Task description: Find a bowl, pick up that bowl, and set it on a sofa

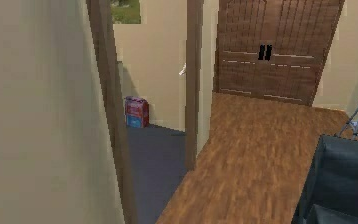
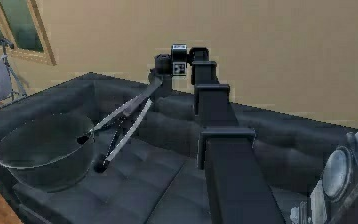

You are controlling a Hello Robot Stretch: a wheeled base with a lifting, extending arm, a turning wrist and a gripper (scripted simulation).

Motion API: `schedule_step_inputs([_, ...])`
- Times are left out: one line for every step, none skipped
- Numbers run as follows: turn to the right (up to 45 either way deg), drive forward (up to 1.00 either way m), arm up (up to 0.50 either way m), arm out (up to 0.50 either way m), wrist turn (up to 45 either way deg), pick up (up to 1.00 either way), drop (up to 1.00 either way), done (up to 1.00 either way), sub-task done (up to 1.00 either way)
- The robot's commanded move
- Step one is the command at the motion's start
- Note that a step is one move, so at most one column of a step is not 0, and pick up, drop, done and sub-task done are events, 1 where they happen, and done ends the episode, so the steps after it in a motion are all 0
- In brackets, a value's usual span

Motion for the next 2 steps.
schedule_step_inputs([0.0, 0.0, 0.0, 0.0, 45.0, 0.0, 0.0, 0.0, 0.0])
schedule_step_inputs([0.0, 0.0, 0.0, 0.0, 45.0, 0.0, 0.0, 0.0, 0.0])
